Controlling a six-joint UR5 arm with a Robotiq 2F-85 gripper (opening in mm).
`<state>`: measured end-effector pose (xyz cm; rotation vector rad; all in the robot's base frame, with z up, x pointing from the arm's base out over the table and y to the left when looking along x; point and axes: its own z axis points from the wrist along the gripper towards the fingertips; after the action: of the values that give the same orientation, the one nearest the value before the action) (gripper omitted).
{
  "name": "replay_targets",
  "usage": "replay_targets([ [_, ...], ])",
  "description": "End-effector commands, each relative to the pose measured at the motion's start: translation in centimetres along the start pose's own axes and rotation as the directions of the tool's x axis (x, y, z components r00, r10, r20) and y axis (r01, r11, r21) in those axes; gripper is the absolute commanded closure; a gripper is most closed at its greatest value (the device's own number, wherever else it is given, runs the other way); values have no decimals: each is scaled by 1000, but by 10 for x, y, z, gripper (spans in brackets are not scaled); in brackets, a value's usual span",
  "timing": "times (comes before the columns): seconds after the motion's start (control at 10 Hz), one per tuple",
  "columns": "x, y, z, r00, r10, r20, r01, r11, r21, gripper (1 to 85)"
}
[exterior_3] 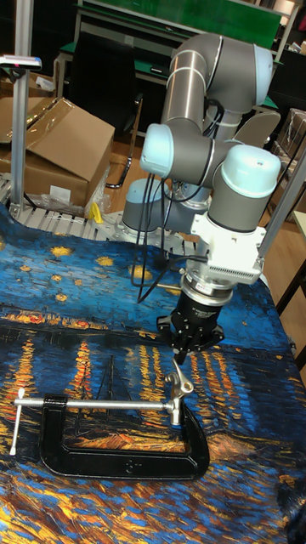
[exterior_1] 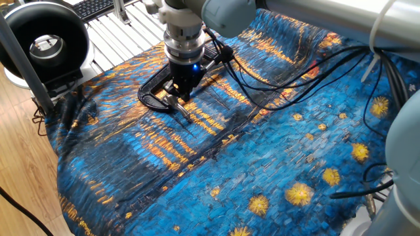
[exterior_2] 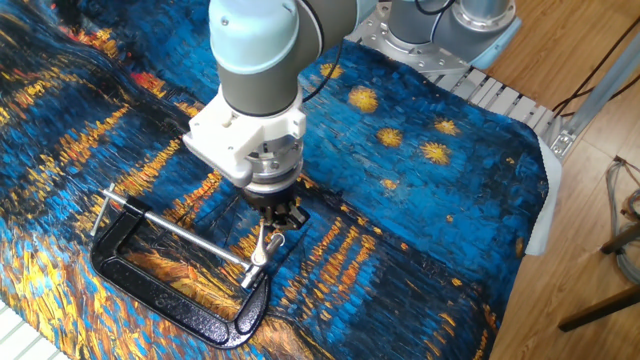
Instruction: Turn on the water tap
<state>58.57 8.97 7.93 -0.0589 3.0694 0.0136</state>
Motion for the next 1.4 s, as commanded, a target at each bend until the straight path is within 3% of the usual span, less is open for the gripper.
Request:
replay_targets([
  [0.0,-12,-5,1,999,-40,25,41,999,-4,847],
  [0.5,-27,-16,7,993,-107,54,107,994,-7,847],
  [1.3,-48,-19,14,990,-126,61,126,992,17,847],
])
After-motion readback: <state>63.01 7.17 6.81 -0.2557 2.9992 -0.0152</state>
